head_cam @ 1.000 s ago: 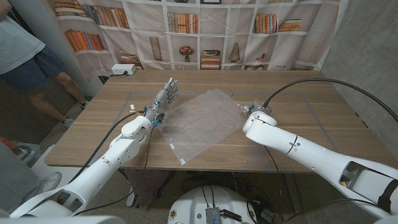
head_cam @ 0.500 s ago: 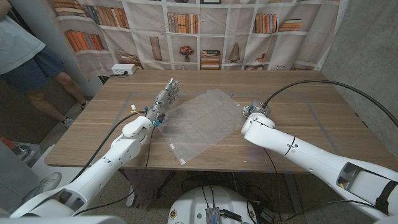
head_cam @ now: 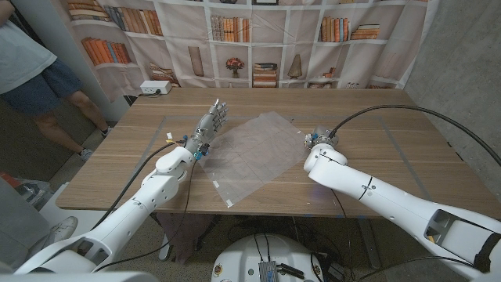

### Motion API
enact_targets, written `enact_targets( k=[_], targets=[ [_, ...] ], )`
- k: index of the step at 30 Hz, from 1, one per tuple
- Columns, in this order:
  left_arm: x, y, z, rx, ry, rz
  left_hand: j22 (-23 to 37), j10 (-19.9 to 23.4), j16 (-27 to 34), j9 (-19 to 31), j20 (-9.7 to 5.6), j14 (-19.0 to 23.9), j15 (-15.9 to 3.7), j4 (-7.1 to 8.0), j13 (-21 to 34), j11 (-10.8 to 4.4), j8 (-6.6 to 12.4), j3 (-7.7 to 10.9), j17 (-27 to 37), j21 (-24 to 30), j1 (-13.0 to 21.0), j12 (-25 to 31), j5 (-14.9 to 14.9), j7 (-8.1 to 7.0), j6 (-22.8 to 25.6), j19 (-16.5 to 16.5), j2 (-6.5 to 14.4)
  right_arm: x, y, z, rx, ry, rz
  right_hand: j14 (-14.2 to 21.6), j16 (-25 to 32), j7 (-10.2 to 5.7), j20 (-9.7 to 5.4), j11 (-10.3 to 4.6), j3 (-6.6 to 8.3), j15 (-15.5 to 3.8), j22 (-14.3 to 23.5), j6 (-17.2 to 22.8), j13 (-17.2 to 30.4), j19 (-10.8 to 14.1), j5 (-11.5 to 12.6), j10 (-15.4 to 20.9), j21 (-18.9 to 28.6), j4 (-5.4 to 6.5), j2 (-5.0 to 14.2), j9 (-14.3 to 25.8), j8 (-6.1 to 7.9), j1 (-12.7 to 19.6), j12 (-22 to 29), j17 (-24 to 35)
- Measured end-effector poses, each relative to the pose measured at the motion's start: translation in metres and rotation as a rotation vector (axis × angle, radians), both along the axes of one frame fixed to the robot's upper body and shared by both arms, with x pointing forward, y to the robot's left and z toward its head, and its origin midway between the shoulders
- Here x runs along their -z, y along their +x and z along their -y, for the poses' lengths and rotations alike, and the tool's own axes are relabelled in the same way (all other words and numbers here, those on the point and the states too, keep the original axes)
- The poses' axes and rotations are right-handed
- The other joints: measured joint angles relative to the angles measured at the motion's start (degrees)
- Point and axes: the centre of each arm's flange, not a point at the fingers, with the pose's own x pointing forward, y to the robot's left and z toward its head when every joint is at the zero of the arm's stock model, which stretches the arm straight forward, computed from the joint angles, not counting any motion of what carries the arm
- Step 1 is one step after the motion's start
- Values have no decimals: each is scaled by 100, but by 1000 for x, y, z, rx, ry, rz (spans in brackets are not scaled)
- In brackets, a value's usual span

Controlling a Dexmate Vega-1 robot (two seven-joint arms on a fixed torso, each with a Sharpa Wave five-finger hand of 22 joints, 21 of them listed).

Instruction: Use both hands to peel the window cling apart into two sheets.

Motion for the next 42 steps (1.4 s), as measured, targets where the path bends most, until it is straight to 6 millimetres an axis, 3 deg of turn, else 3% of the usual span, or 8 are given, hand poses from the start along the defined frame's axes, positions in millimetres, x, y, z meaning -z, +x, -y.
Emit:
enact_targets(
  k=[7,10,16,22,29,33,42],
  targets=[
    [1,1,1,3,0,-2,0,60,0,0,0,0,0,0,0,3,0,0,0,0,0,0,0,-41,41,0,0,2,0,3,-14,22,7,30,118,-357,43,26,32,-29,-31,91,170,-126,179,19,215,34,56,54,22,113,25,149],
    [1,1,3,7,0,-2,0,60,0,0,0,0,0,0,0,3,0,0,0,0,0,0,0,-11,72,0,0,1,-1,3,-39,47,24,2,151,-426,71,65,38,-9,-31,34,328,-259,276,-3,308,42,103,128,23,160,78,275],
    [1,2,4,10,0,-3,0,80,0,0,2,0,0,0,0,-18,0,0,0,0,0,0,0,-27,115,-2,0,1,-2,6,-78,122,40,-322,151,-517,168,-27,-28,-8,-31,-31,756,-547,350,26,537,71,154,354,88,258,244,360],
    [2,2,5,11,1,-6,0,80,0,-1,23,0,0,23,0,-17,0,-23,0,0,0,0,0,-8,135,-23,0,0,-4,10,-120,220,50,-578,129,-438,220,33,-187,-18,-15,-83,1301,-778,193,-97,877,74,275,725,211,379,410,332],
    [2,1,6,15,1,-5,0,80,0,-1,41,0,0,23,0,-17,0,-23,0,0,1,0,0,-31,174,-41,0,0,-6,16,-157,313,64,-617,129,-277,237,10,-273,0,-53,7,1660,-822,128,-74,1216,32,301,1002,300,500,526,247],
    [2,0,7,15,0,-5,0,82,0,-1,41,0,0,23,0,-15,25,-23,0,0,1,0,0,0,205,-42,-1,1,-9,23,-170,362,80,-618,129,-246,253,-58,-304,1,-84,54,1779,-849,257,1,1372,47,289,1038,300,526,578,214],
    [3,-2,8,13,1,-6,0,110,0,-1,41,0,0,47,0,13,25,-47,0,0,-30,0,0,9,258,-42,30,2,-12,34,-182,432,107,-617,129,-237,254,-51,-343,1,-137,84,1835,-930,395,11,1557,56,258,1043,267,557,551,142]
  ],
)
